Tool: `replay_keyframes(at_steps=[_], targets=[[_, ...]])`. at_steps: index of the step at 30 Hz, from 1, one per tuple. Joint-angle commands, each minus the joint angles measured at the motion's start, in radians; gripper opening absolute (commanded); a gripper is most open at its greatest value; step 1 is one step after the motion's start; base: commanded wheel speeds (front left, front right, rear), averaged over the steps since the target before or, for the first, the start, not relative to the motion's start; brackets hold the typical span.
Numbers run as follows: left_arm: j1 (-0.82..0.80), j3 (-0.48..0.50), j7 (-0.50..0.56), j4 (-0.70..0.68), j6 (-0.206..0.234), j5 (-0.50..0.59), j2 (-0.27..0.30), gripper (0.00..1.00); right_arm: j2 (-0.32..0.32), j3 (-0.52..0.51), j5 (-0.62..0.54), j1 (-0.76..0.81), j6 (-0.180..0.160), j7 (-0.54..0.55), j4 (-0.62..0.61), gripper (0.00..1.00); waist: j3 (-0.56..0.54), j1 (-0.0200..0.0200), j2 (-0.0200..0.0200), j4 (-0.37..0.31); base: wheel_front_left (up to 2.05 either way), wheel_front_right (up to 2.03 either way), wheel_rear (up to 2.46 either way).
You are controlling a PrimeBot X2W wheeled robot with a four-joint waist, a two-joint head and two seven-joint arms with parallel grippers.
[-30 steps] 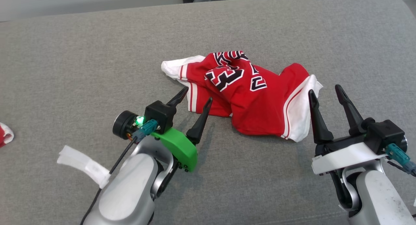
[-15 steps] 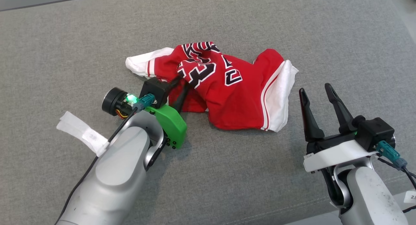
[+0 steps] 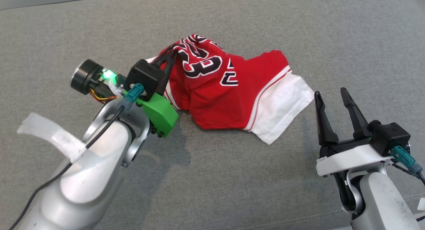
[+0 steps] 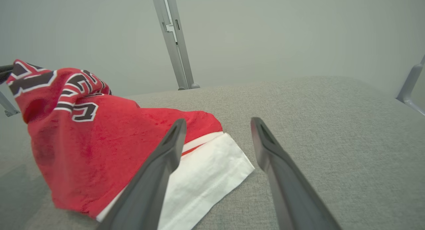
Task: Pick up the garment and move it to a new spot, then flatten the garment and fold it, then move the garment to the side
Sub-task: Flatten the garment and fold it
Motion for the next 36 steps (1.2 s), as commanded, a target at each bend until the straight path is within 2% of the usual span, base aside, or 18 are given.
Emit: replay_keyframes(at_steps=[1,8,13,15,18,20,27,30,31,32,33,36], targets=[[0.022,0.006,0.022,-0.045,0.014,0.006,0.018,0.0,-0.001,-0.003,-0.003,0.012,-0.001,-0.005,-0.001,1.0,-0.012,0.0,0.0,0.022,0.0,0.0,0.0],[0.111,0.051,0.202,-0.447,0.111,0.048,0.155,0.0,0.007,-0.018,0.0,0.021,-0.001,-0.004,0.0,1.0,-0.021,0.0,0.0,0.06,0.0,0.0,0.0],[0.156,0.085,0.3,-0.63,0.159,0.067,0.219,0.0,0.011,-0.017,0.005,0.016,-0.001,-0.001,0.001,1.0,-0.021,0.0,0.0,0.067,0.0,0.0,0.0],[0.173,0.092,0.332,-0.655,0.169,0.06,0.234,0.0,0.012,-0.017,0.009,0.015,-0.001,-0.001,0.002,1.0,-0.018,0.0,0.0,0.067,0.0,0.0,0.0],[0.192,0.079,0.347,-0.601,0.163,0.031,0.22,0.0,0.014,-0.007,0.016,0.003,-0.001,-0.001,0.004,1.0,-0.006,0.0,0.0,0.055,0.0,0.0,0.0],[0.199,0.06,0.331,-0.52,0.15,0.005,0.19,0.0,0.013,0.004,0.022,-0.006,-0.001,-0.001,0.008,1.0,0.002,0.0,0.0,0.04,0.0,0.0,0.0],[0.159,0.026,0.2,-0.188,0.113,-0.059,0.067,0.0,0.017,0.015,0.036,-0.017,-0.001,-0.005,0.03,1.0,0.02,0.0,0.0,-0.009,0.0,0.0,0.0],[0.148,0.026,0.155,-0.12,0.104,-0.071,0.039,0.0,0.017,0.016,0.038,-0.014,-0.001,-0.006,0.035,1.0,0.021,0.0,0.0,-0.017,0.0,0.0,0.0],[0.14,0.029,0.127,-0.097,0.105,-0.073,0.026,0.05,0.017,0.012,0.039,-0.012,-0.001,-0.006,0.037,1.0,0.021,0.0,0.0,-0.019,0.0,0.0,0.0],[0.134,0.036,0.097,-0.076,0.111,-0.073,0.015,0.42,0.017,0.01,0.039,-0.01,-0.001,-0.007,0.038,1.0,0.021,0.0,0.0,-0.019,0.0,0.0,0.0],[0.133,0.046,0.043,-0.051,0.119,-0.08,-0.002,1.0,0.017,0.005,0.038,-0.005,-0.001,-0.008,0.04,1.0,0.018,0.0,0.0,-0.017,0.0,0.0,0.0],[0.155,0.08,-0.054,-0.051,0.132,-0.1,-0.02,1.0,0.017,-0.004,0.03,0.0,-0.001,-0.008,0.041,1.0,0.01,0.0,0.0,-0.006,0.0,0.0,0.0]])
